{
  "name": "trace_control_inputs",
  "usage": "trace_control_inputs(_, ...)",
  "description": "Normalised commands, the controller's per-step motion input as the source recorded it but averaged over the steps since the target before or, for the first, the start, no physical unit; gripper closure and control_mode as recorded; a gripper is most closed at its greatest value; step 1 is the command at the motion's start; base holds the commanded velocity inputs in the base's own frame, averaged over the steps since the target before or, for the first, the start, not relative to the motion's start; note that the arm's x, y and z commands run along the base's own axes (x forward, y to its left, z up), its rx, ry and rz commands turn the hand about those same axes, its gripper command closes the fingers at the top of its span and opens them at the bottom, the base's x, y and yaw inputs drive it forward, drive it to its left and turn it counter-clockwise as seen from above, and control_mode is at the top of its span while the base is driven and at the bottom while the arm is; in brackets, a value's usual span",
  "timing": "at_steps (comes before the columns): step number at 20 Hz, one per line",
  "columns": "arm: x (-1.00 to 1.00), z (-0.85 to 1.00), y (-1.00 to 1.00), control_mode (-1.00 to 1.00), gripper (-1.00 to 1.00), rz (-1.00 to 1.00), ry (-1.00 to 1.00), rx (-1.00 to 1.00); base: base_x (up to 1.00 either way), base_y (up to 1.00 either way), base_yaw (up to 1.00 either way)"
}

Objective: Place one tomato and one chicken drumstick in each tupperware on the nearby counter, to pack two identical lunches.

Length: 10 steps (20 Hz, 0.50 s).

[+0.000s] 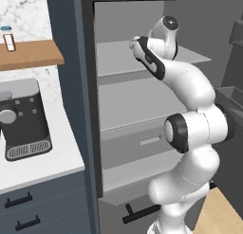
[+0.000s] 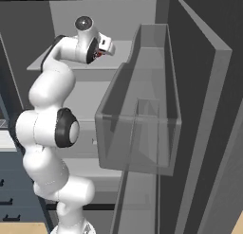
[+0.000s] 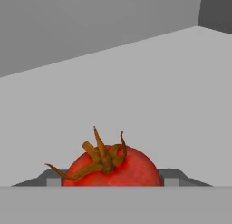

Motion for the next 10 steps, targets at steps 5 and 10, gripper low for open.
trace_control_inputs(5,-1.00,0.00,-0.28,-1.00,1.00,0.00,-0.03,0.00,0.00,0.00,0.00)
trace_control_inputs(10,-1.00,0.00,-0.18,-1.00,1.00,0.00,0.00,0.00,0.00,0.00,0.00)
